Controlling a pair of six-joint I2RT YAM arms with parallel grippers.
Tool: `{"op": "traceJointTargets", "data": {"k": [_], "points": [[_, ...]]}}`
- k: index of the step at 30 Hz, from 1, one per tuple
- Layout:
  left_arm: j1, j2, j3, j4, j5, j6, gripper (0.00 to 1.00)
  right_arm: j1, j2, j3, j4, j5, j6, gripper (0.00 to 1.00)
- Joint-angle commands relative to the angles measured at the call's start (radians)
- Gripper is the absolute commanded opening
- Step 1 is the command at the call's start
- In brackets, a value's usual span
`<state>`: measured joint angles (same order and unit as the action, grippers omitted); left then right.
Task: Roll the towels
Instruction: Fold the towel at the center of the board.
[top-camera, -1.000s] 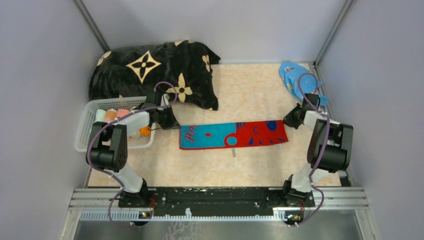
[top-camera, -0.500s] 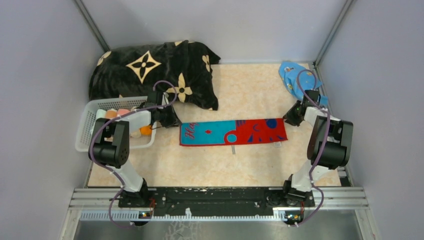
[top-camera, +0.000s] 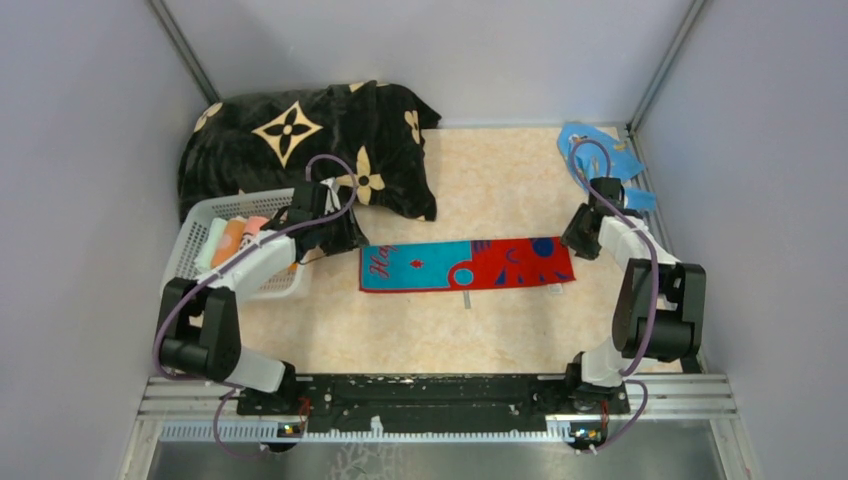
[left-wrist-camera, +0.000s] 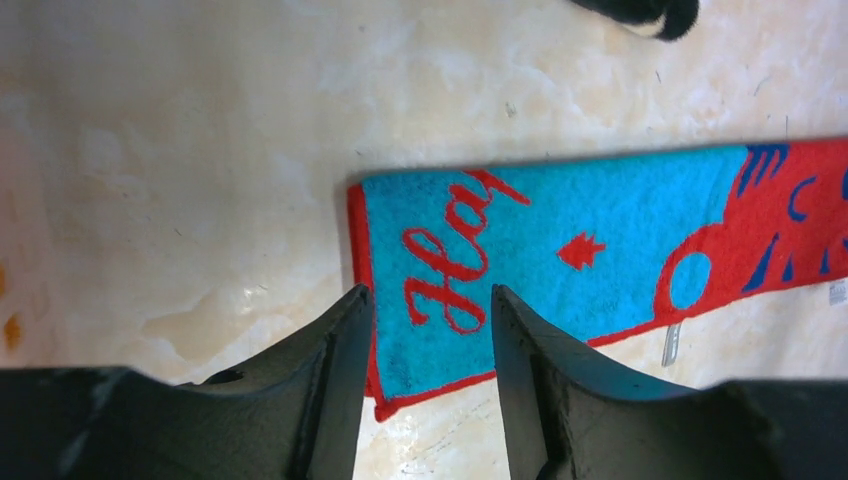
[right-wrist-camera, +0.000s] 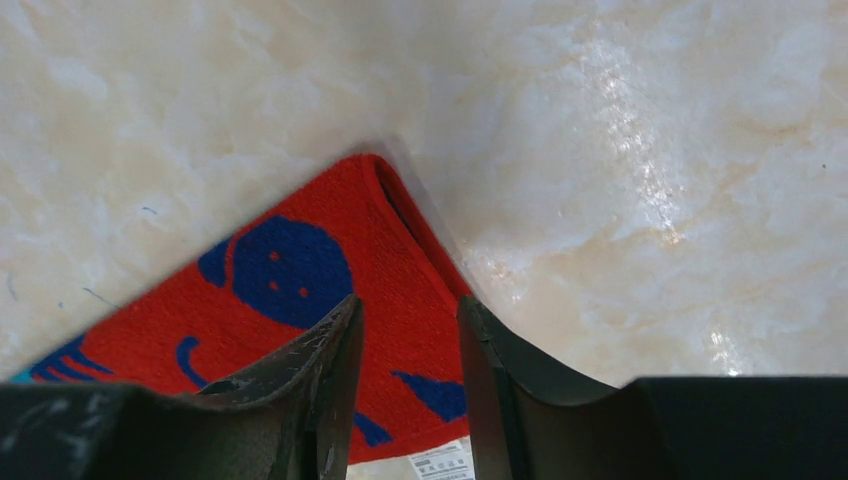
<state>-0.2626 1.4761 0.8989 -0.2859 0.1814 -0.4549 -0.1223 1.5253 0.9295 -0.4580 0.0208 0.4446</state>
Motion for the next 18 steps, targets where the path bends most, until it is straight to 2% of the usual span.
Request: {"op": "traceJointTargets", "data": {"k": [1,8,12,18], "points": [[-0.046,-0.047,-0.04,0.004,-0.046,0.032,0.55,0.026,-0.026,-0.004,-0.041,0.085,-0.047,0.4],[-0.04,0.045,-0.053,0.057,-0.068,0.04,0.56,0.032,0.038,0.009,-0.047,0.083,-0.064,0.4],[-0.012,0.082,-0.063,0.128,0.031,0.028,0.58,0.033,0.051,0.013,-0.045,0.071,-0.071,0.4],[0.092,0.105,-0.099,0.204,0.167,0.004,0.6,0.034,0.05,0.011,-0.033,0.046,-0.074,0.41]]}}
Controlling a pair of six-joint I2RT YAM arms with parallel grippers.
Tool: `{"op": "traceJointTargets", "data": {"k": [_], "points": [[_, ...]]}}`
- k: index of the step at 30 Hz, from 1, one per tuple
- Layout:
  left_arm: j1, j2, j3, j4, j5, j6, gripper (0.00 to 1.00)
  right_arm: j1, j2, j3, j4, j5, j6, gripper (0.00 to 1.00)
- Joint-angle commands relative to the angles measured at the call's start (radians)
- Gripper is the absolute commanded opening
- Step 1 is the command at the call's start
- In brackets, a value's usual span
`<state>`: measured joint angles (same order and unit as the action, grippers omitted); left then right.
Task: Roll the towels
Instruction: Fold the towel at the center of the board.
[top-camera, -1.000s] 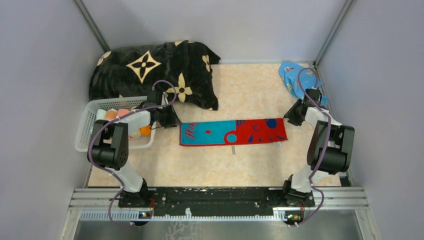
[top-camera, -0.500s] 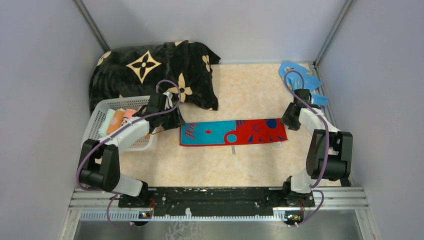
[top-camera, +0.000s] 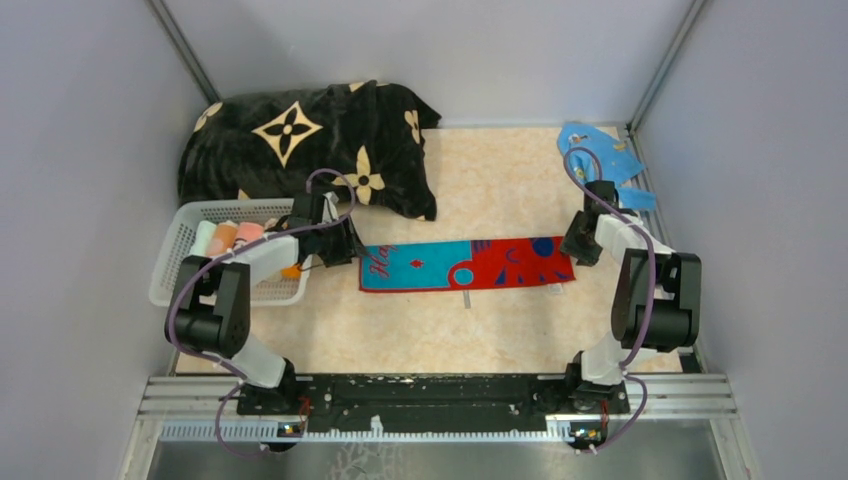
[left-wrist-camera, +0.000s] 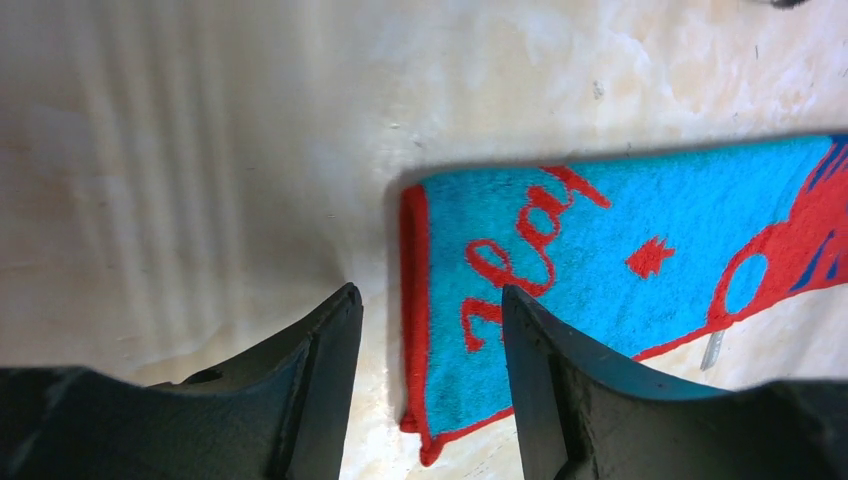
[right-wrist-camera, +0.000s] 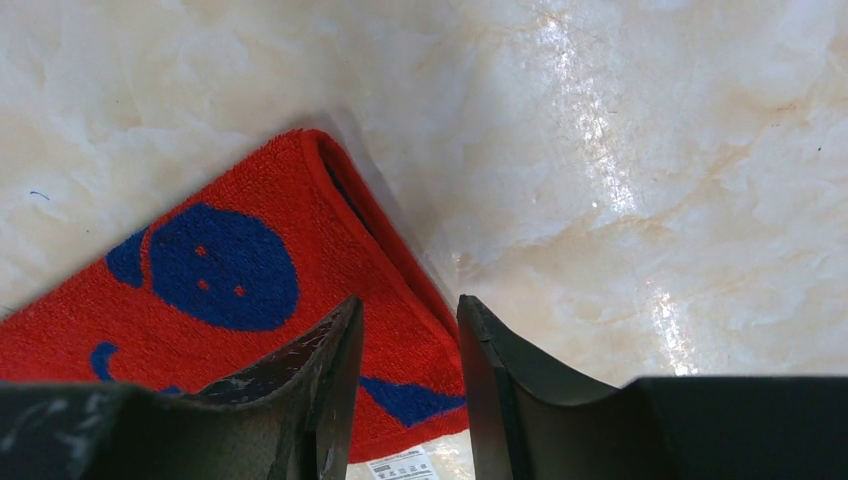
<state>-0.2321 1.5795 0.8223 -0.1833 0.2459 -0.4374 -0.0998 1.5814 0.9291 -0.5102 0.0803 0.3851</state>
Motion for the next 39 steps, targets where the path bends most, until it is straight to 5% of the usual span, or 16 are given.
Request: {"op": "traceJointTargets", "data": {"k": [1,8,15,23,39], "points": [[0.068,0.003,-0.023,0.114,0.136,-0.017,0.6,0.011,-0.006,0.012,0.022,-0.016,-0.014,0.41],[0.069,0.008,-0.038,0.228,0.396,-0.06,0.63,0.011,-0.008,0.014,0.024,0.004,-0.014,0.43],[0.064,-0.036,-0.017,0.125,0.24,-0.041,0.67,0.017,0.009,0.019,0.015,0.009,-0.023,0.44],[0.07,0.014,-0.089,0.37,0.455,-0.156,0.68,0.043,0.056,0.027,0.002,0.011,-0.034,0.44],[0.095,0.067,-0.177,0.709,0.668,-0.343,0.7,0.074,0.151,0.037,-0.01,0.024,-0.044,0.44]]}}
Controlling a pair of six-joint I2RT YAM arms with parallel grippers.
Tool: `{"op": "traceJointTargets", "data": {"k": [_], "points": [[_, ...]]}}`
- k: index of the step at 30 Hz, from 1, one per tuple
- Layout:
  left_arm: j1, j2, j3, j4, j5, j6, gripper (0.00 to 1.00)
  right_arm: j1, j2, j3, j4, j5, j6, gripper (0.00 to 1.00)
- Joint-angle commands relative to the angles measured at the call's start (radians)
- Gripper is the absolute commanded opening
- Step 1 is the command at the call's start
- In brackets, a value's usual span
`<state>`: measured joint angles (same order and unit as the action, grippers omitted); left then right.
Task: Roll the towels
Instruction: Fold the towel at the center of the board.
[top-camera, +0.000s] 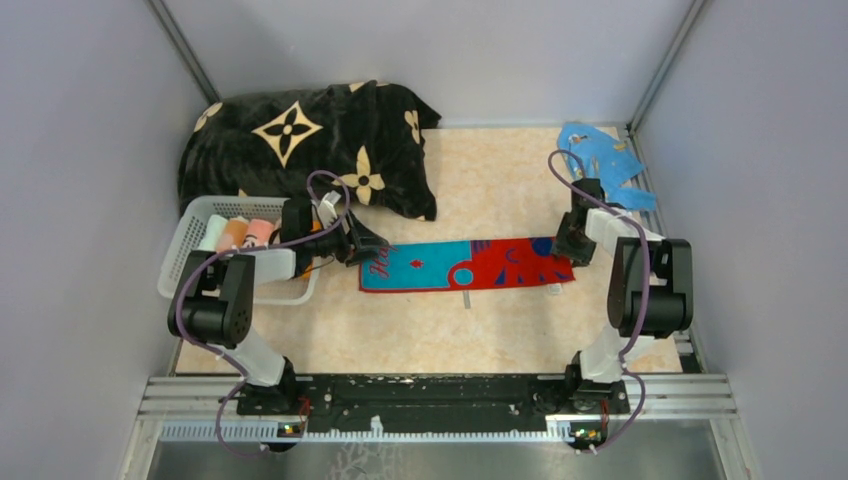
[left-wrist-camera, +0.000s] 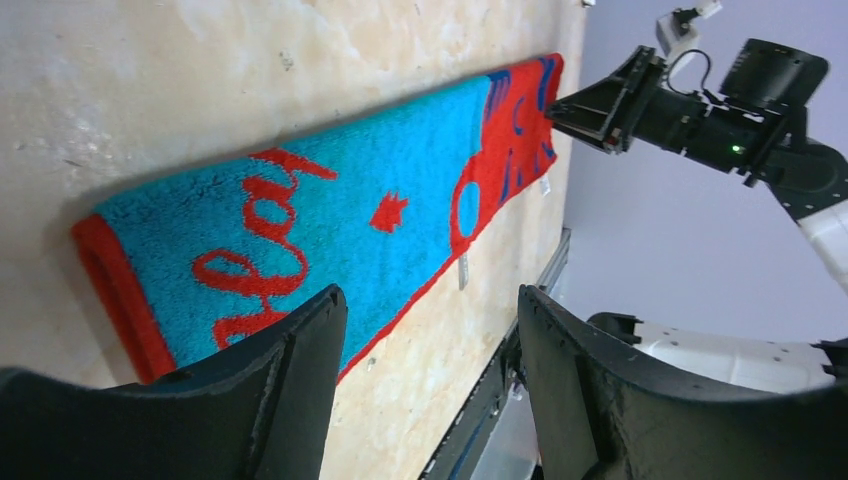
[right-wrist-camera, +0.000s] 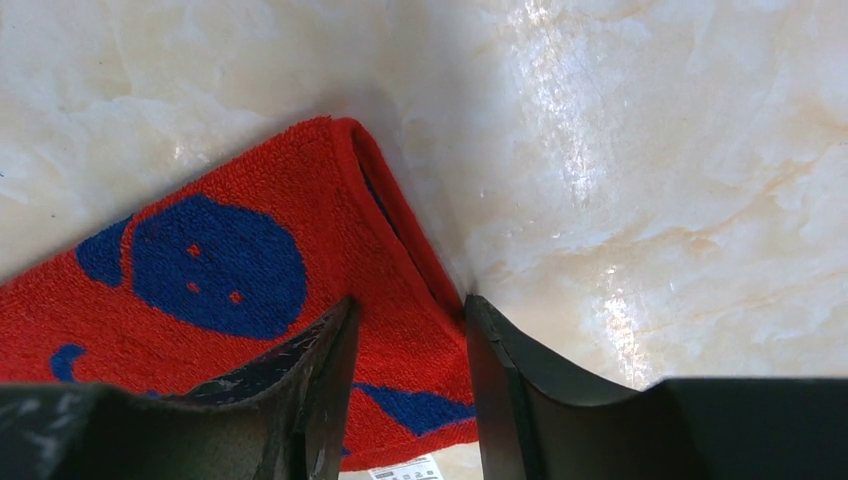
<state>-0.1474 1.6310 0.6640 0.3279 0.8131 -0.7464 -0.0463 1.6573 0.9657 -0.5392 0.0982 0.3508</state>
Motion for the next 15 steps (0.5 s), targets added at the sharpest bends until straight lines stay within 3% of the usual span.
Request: {"op": "traceJointTargets", "data": {"k": [1,5,8,11,15], "points": [[0.012,0.011,-0.022,0.211,0.104,-0.037,0.7,0.024,0.084,0.001,0.015,0.01,-0.01,0.43],[0.012,-0.013,-0.026,0.237,0.112,-0.039,0.7,0.033,0.118,0.007,0.007,0.006,-0.013,0.34],[0.012,-0.034,-0.028,0.246,0.103,-0.032,0.71,0.041,0.13,0.012,0.005,0.006,-0.016,0.19],[0.012,-0.068,0.004,0.105,0.038,0.062,0.71,0.045,0.124,0.015,0.005,0.017,-0.016,0.02],[0.012,-0.104,-0.008,0.146,0.052,0.056,0.71,0.048,0.091,0.024,0.004,0.035,-0.015,0.0]]}}
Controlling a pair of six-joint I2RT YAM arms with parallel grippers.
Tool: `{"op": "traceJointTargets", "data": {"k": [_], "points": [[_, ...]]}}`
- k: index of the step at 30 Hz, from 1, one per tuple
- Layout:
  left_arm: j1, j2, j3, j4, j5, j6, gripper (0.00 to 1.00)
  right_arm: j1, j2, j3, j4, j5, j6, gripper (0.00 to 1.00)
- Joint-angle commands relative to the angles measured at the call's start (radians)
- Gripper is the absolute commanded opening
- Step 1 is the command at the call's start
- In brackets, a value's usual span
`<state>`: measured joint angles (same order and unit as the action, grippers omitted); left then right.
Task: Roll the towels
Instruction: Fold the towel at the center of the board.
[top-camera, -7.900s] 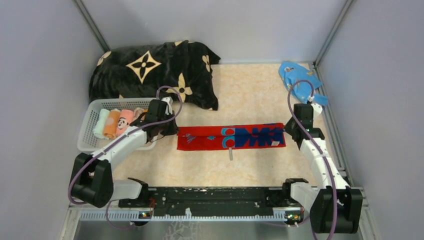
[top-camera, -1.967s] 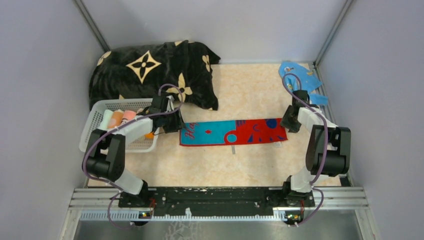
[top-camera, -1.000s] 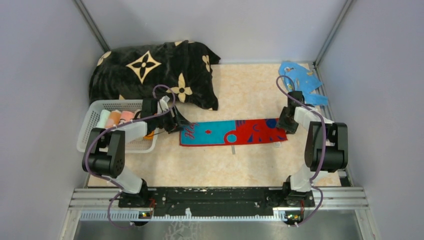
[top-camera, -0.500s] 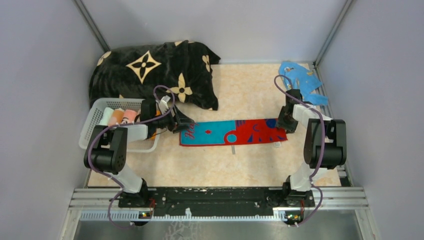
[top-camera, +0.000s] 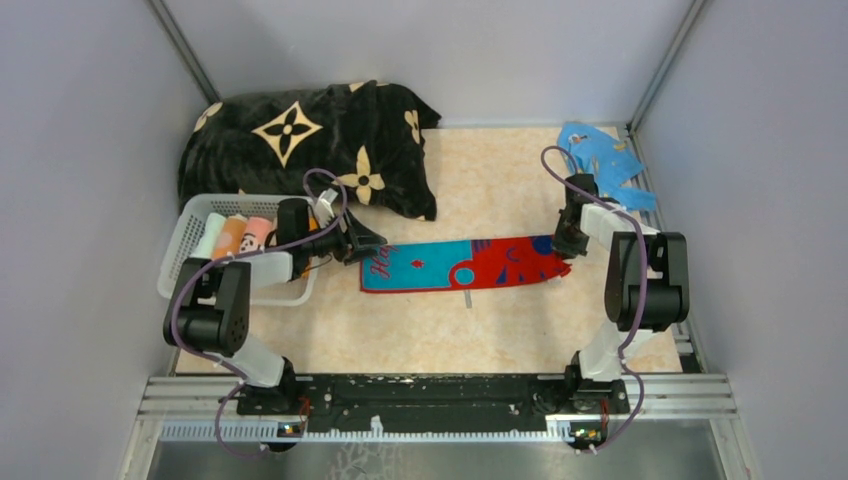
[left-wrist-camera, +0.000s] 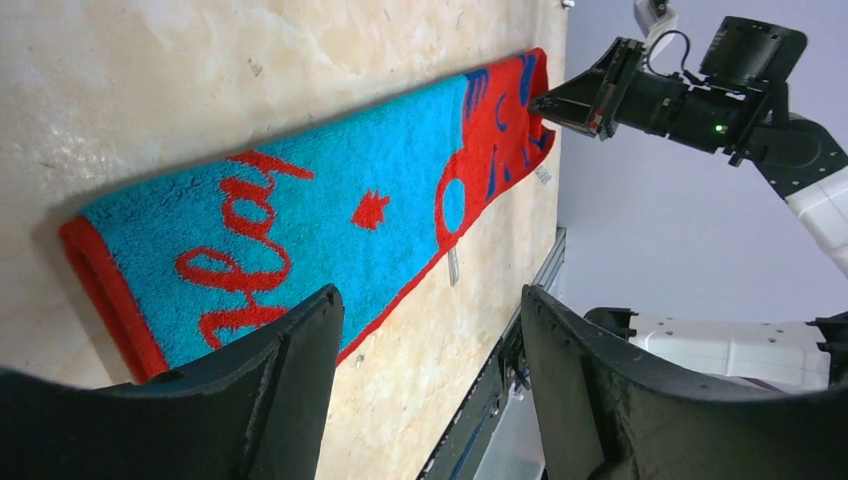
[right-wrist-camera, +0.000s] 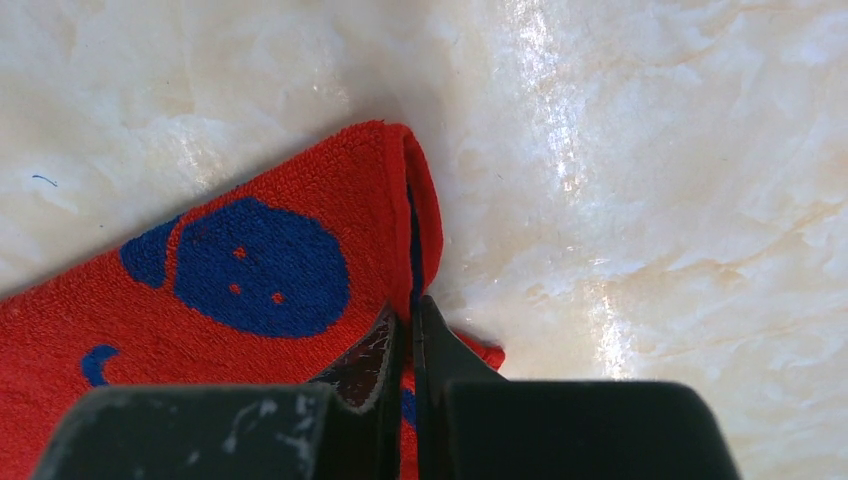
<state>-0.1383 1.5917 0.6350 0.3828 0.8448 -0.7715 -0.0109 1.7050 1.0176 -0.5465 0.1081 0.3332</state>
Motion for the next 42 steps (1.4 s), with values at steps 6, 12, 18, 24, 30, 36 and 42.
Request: {"op": "traceJointTargets", "data": {"k": [6,12,18,24,30,36,42], "points": [[0.004,-0.045,0.005,0.254,0.116,-0.031,0.72,0.021,0.01,-0.025,0.005,0.023,0.0,0.0],[0.012,0.012,0.015,0.15,0.085,-0.033,0.71,0.04,0.02,-0.022,0.007,0.02,-0.003,0.0],[0.001,0.04,0.037,0.045,0.044,0.006,0.75,0.058,0.039,-0.024,0.017,0.018,-0.002,0.0],[-0.062,-0.007,0.19,-0.399,-0.303,0.282,0.77,0.061,0.038,-0.023,0.023,0.015,-0.003,0.0],[-0.088,0.084,0.192,-0.382,-0.221,0.265,0.81,0.063,0.04,-0.024,0.028,0.006,-0.001,0.0],[-0.074,0.134,0.122,-0.193,-0.03,0.132,0.82,0.063,0.025,-0.026,0.027,0.006,-0.002,0.02],[-0.061,0.101,0.1,-0.049,0.07,0.029,0.82,0.063,0.023,-0.028,0.035,-0.004,0.0,0.03]]}}
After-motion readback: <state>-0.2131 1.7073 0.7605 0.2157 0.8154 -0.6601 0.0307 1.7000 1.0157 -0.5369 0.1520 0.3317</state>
